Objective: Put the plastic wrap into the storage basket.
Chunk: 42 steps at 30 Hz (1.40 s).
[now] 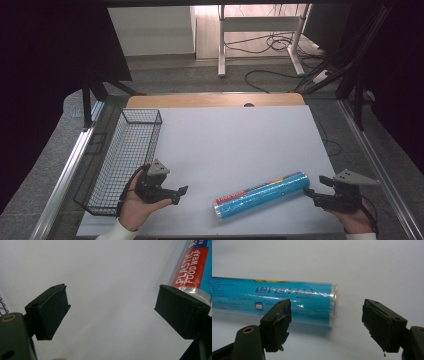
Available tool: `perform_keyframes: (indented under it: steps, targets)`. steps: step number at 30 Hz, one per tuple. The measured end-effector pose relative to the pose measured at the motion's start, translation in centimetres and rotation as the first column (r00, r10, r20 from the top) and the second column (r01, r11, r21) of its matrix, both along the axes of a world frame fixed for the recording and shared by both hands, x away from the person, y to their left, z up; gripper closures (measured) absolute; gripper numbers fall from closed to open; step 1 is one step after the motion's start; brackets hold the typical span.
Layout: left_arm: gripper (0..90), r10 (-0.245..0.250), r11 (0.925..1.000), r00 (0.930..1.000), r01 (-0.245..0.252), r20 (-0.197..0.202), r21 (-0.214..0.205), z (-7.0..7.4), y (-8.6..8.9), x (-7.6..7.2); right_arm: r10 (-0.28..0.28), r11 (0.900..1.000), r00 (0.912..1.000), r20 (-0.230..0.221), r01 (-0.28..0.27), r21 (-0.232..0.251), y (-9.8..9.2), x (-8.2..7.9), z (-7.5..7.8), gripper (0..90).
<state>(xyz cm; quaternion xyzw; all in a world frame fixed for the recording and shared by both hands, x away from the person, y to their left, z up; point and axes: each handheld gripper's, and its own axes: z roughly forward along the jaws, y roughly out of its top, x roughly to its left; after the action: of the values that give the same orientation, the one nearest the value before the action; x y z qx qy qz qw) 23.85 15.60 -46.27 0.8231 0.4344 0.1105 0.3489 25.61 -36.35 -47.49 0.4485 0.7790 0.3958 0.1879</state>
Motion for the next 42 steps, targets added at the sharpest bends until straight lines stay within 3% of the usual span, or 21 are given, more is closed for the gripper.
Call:
perform_keyframes:
  steps: [25, 36, 42]
  targets:
    - [15.0, -0.022, 0.9997, 0.9996, 0.022, -0.017, 0.009, 0.3, -0.7, -0.2, -0.043, 0.9991, 0.9991, 0.0, 0.043, 0.005, -1.5, 0.1, 0.0, 25.1]
    - [17.6, -0.095, 0.9954, 0.9951, 0.095, -0.026, 0.009, 0.9, -3.3, 0.2, -0.059, 0.9982, 0.9983, -0.003, 0.059, 0.008, -2.1, 0.1, 0.0, 25.5]
    - [17.6, -0.142, 0.9899, 0.9891, 0.142, -0.039, 0.004, 1.3, -5.6, 0.8, -0.071, 0.9974, 0.9975, -0.003, 0.071, 0.009, -2.3, 0.0, 0.0, 25.5]
